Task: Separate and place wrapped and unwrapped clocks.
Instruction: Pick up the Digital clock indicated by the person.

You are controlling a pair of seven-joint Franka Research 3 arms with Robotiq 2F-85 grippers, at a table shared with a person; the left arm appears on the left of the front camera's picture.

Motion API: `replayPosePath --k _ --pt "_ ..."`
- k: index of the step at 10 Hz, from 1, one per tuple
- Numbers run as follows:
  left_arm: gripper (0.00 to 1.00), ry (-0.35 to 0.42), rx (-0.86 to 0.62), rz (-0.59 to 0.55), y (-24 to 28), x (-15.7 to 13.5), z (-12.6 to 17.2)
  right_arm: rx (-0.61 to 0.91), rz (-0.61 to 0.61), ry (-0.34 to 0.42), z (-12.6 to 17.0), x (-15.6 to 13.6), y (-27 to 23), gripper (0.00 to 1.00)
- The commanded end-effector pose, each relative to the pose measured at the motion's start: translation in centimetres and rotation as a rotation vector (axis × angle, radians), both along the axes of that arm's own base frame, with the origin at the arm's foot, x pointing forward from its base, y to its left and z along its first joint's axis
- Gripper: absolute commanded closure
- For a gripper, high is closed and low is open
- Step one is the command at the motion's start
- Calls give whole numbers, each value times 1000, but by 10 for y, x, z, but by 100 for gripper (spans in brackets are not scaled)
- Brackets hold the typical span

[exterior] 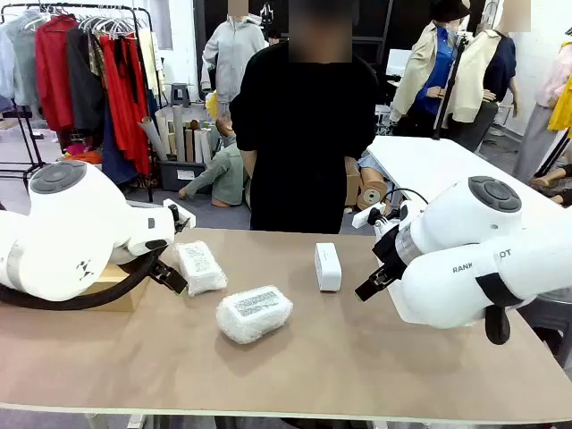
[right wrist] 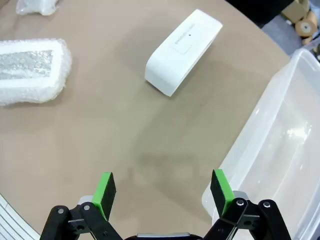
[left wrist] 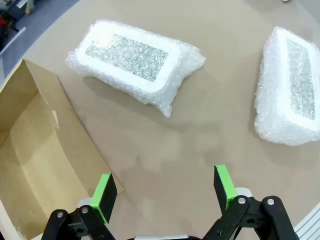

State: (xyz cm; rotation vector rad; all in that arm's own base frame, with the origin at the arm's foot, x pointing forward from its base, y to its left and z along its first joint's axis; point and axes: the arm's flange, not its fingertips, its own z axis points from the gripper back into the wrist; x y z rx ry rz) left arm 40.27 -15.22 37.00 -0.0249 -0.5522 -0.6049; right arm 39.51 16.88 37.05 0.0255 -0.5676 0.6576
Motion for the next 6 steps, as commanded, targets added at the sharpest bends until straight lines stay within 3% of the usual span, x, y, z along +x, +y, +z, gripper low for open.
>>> replayPosePath --k 1,6 --pt "0 0 0 0 0 0 0 0 0 0 0 0 0 0" --pt "0 0 0 0 0 0 0 0 0 0 0 0 0 0"
